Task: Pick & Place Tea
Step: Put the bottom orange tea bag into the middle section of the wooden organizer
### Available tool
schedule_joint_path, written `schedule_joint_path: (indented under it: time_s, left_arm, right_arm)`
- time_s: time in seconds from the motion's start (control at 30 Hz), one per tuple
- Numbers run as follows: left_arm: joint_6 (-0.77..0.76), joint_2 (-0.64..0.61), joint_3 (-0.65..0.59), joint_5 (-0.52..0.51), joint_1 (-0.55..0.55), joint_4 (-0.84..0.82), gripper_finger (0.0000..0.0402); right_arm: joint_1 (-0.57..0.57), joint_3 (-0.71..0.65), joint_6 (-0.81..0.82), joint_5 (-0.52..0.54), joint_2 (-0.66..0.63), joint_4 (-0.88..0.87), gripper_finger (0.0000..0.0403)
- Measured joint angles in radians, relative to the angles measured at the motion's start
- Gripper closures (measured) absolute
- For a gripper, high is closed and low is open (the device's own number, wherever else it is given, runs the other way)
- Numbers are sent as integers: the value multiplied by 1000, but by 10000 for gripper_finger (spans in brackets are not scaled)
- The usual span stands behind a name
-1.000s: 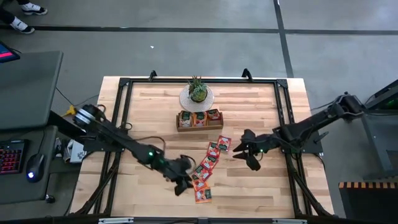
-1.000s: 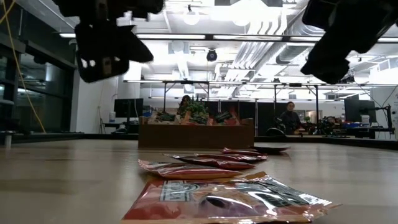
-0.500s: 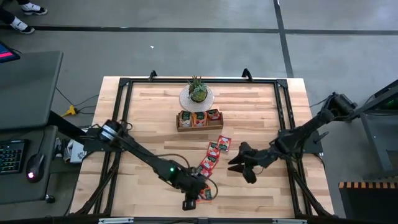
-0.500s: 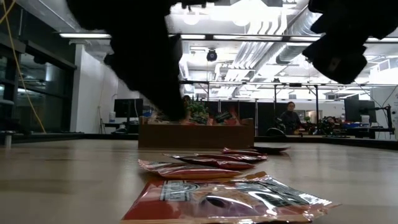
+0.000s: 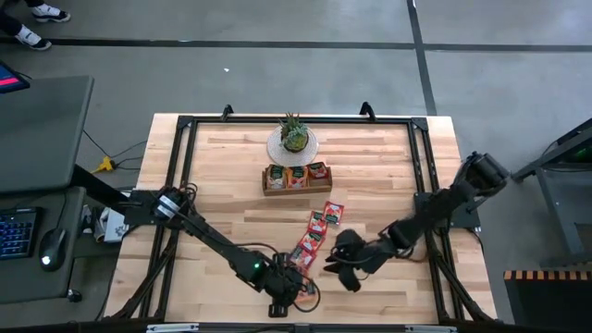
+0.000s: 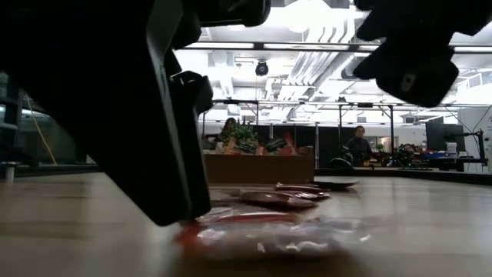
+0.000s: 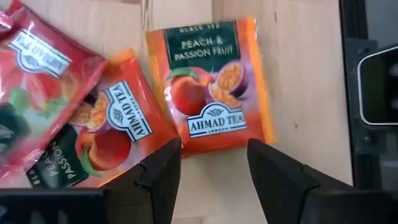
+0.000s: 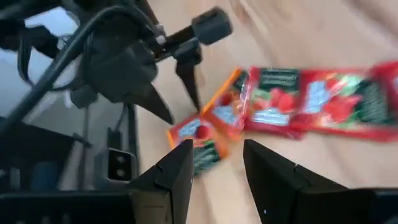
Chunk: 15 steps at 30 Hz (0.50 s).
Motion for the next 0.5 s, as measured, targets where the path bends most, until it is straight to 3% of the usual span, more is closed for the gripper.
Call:
schedule_joint_path:
  time_s: [0.27, 0.5]
  left_arm:
    - [17, 28, 0, -34, -1, 26, 221]
    - [-8, 60, 4, -37, -1, 90, 221]
  right_arm:
    - [34, 44, 397, -134, 183, 14, 265]
    - [53, 112, 490, -162, 264, 76, 265]
